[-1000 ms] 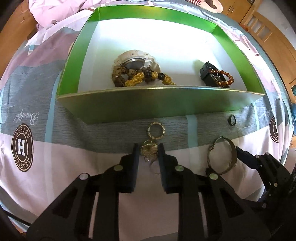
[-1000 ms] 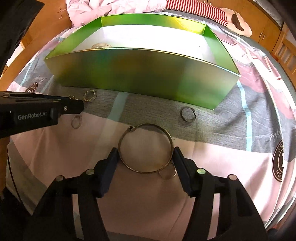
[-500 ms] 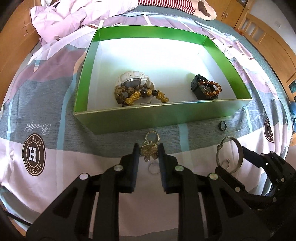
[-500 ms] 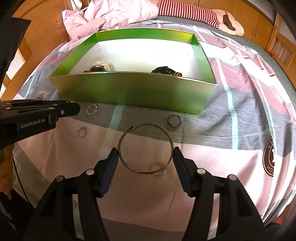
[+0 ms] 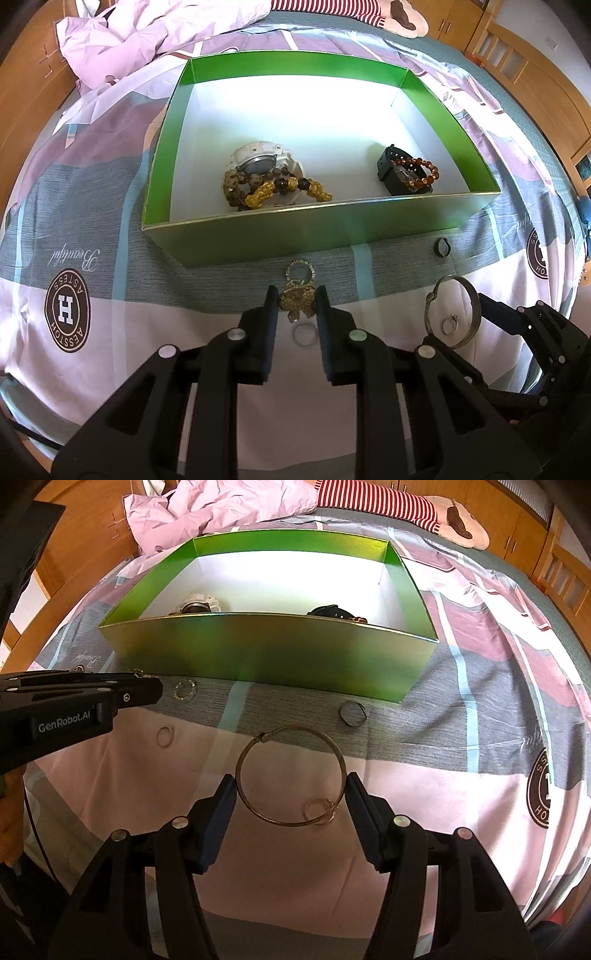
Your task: Organize jewelry
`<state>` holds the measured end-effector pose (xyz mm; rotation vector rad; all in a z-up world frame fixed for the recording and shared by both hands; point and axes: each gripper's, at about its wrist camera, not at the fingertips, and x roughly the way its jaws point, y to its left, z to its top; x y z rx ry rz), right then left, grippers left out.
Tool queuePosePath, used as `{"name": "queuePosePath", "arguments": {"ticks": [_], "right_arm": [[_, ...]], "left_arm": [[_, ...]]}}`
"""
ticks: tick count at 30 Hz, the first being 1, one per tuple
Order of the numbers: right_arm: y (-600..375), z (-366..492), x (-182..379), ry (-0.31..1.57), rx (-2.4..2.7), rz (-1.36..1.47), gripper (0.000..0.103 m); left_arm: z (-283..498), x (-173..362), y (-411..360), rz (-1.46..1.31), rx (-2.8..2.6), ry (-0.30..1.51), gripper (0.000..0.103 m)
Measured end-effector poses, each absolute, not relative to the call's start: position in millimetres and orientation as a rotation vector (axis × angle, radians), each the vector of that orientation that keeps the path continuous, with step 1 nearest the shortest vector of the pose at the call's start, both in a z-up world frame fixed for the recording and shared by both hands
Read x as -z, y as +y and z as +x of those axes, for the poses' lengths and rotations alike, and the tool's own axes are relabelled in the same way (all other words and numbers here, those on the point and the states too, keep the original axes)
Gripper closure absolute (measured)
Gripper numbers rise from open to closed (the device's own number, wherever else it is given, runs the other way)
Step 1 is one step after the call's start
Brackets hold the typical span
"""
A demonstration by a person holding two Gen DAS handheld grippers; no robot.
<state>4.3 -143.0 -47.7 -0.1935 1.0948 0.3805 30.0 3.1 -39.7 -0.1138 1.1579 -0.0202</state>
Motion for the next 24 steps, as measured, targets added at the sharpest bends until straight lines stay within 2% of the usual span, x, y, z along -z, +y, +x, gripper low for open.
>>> {"name": "queuePosePath", "arguments": {"ticks": [24], "right_arm": [[-142.6, 2.8, 53.0, 1.113, -0.385, -0.194, 0.043]], "left_arm": [[31.3, 43.3, 0.8, -0.100, 0.020, 1.169, 0.082]]}}
